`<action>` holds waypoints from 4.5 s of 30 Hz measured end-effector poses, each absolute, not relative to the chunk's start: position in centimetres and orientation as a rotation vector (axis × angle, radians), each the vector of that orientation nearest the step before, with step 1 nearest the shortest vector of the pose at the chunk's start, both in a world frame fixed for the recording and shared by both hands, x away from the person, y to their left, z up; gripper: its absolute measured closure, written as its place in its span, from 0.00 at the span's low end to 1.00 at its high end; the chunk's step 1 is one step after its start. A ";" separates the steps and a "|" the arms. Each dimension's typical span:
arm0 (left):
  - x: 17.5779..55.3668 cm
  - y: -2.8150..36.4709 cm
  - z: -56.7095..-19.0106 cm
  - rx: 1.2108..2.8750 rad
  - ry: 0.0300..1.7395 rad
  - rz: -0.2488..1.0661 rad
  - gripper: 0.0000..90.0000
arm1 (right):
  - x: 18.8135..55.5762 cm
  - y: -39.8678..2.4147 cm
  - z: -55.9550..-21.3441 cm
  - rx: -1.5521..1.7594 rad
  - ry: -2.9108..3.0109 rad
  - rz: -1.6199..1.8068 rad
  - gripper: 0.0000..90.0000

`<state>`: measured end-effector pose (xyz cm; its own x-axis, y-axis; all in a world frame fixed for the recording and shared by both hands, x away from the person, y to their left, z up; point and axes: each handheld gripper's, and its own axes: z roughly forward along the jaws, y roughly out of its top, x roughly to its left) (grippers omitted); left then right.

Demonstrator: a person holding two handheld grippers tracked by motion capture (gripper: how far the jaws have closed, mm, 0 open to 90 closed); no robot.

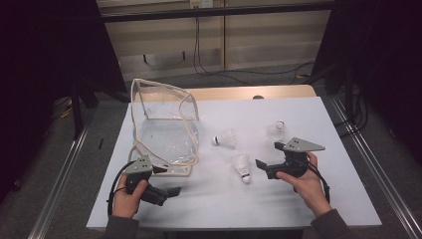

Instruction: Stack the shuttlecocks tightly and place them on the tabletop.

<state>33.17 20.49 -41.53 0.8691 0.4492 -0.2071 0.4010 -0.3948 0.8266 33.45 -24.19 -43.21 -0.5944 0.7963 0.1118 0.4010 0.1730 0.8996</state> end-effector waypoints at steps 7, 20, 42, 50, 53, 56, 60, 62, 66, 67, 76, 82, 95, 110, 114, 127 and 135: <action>33.1 20.4 -41.5 2.027 0.620 0.059 0.04 | 33.9 -23.9 -43.0 1.122 2.091 1.383 0.02; 33.2 20.4 -41.5 2.031 0.620 0.059 0.04 | 34.9 -23.3 -42.8 1.113 2.110 1.387 0.03; 33.2 20.4 -41.6 2.030 0.619 0.059 0.04 | 35.6 -21.6 -42.8 1.061 2.187 1.367 0.06; 33.2 20.5 -41.5 2.028 0.620 0.056 0.04 | 35.9 -20.7 -42.9 1.020 2.238 1.368 0.12; 33.2 20.5 -41.5 2.029 0.620 0.057 0.04 | 35.9 -20.4 -43.2 1.011 2.265 1.362 0.16; 33.2 20.5 -41.5 2.031 0.619 0.057 0.04 | 36.0 -20.2 -43.3 0.996 2.272 1.361 0.20; 33.2 20.5 -41.5 2.027 0.619 0.057 0.04 | 36.0 -19.7 -43.4 0.971 2.297 1.360 0.22; 33.2 20.5 -41.5 2.025 0.620 0.057 0.04 | 36.0 -19.5 -43.4 0.955 2.316 1.356 0.24; 33.2 20.5 -41.5 2.026 0.619 0.056 0.04 | 35.9 -19.0 -43.2 0.911 2.343 1.362 0.29; 33.2 20.5 -41.5 2.025 0.619 0.057 0.04 | 35.9 -18.9 -43.2 0.899 2.352 1.357 0.31; 33.2 20.5 -41.5 2.027 0.619 0.056 0.04 | 35.7 -18.8 -43.5 0.852 2.418 1.299 0.41; 33.2 20.5 -41.5 2.027 0.619 0.058 0.04 | 35.6 -19.2 -43.5 0.842 2.421 1.286 0.59; 33.1 20.5 -41.4 2.027 0.617 0.070 0.04 | 34.9 -20.3 -42.9 0.821 2.458 1.331 0.95; 33.1 20.3 -41.5 2.027 0.620 0.065 0.04 | 35.5 -22.9 -41.7 0.942 2.207 1.285 0.96; 33.2 20.4 -41.5 2.029 0.621 0.064 0.04 | 35.9 -23.2 -41.8 0.958 2.142 1.236 0.96; 33.2 20.3 -41.4 2.025 0.622 0.069 0.04 | 34.5 -23.6 -42.5 0.984 2.212 1.240 0.89; 33.2 20.3 -41.4 2.028 0.622 0.072 0.04 | 33.3 -24.8 -42.4 1.002 2.219 1.234 0.84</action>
<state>33.23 20.28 -41.43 0.8675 0.4553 -0.2005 0.3978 -0.3928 0.8291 33.29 -24.78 -42.38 -0.6579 0.7530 -0.0076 0.3908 0.3500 0.8514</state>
